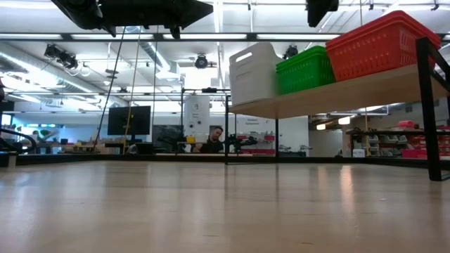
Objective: Stack baskets on shelf by color
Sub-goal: Adjust the stack of green bins, then adjust the stack of orange bins
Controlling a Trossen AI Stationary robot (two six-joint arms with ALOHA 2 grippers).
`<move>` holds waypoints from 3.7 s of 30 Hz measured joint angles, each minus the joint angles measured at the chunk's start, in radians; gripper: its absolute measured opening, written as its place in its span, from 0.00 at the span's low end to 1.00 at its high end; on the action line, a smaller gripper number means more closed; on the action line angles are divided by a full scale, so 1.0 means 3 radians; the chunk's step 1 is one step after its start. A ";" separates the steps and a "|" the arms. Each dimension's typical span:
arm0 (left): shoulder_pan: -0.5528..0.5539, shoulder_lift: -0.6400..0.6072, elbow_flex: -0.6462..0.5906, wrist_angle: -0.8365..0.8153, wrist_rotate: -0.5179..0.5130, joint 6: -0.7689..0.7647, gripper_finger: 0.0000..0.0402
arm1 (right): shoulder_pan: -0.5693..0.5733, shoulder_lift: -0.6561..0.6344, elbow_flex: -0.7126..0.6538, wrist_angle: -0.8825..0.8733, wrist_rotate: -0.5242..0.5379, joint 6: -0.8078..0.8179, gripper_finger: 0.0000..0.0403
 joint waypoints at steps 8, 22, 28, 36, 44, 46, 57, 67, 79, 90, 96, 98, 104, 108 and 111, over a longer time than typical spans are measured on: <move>0.0000 0.0000 0.0000 -0.0003 0.0000 -0.0003 0.04 | 0.0043 0.0314 0.0000 0.0003 0.0276 0.0299 0.23; 0.0001 0.0000 0.0001 -0.0004 0.0000 -0.0001 0.06 | -0.0191 0.0438 0.0000 0.0226 0.0294 0.0656 0.22; 0.0000 0.0000 0.0001 -0.0004 0.0000 -0.0003 0.03 | -0.0190 0.0445 -0.0058 0.0239 0.0231 0.0785 0.23; 0.0001 0.0000 0.0000 -0.0004 0.0000 -0.0004 0.05 | -0.0180 0.0445 -0.0304 0.0308 0.0231 0.0813 0.26; 0.0000 0.0000 0.0001 -0.0003 0.0000 0.0000 0.04 | -0.0176 0.0445 -0.0383 0.0484 0.0232 0.0623 0.25; 0.0000 0.0000 0.0001 -0.0002 0.0000 0.0000 0.04 | -0.0174 0.0445 -0.0383 0.0498 0.0232 0.0605 0.25; 0.0000 0.0000 0.0000 -0.0002 0.0000 0.0000 0.06 | -0.0171 0.0445 -0.0383 0.0498 0.0231 0.0596 0.19; 0.0000 0.0000 0.0000 -0.0003 0.0000 0.0002 0.03 | -0.0115 0.0445 -0.0383 0.0497 0.0230 0.0596 0.15; 0.0001 0.0000 0.0001 -0.0003 0.0000 0.0002 0.05 | -0.0091 0.0445 -0.0383 0.0498 0.0237 0.0653 0.15; 0.0000 0.0000 0.0000 -0.0003 0.0000 0.0002 0.04 | -0.0092 0.0445 -0.0383 0.0499 0.0262 0.0635 0.22; 0.0001 0.0000 0.0001 -0.0003 0.0000 0.0002 0.07 | -0.0091 0.0445 -0.0383 0.0499 0.0270 0.0633 0.33; 0.0000 0.0000 0.0001 -0.0002 -0.0001 0.0002 0.07 | -0.0091 0.0445 -0.0383 0.0502 0.0270 0.0638 0.37; 0.0000 0.0000 0.0001 -0.0003 0.0000 0.0002 0.04 | -0.0091 0.0445 -0.0275 0.0498 0.0270 0.0634 0.47; 0.0000 0.0000 0.0001 -0.0003 0.0000 0.0002 0.05 | -0.0091 0.0445 -0.0067 0.0447 0.0270 0.0604 0.50; 0.0000 0.0000 0.0001 -0.0003 0.0000 0.0002 0.06 | -0.0091 0.0444 0.0096 0.0320 0.0270 0.0598 0.50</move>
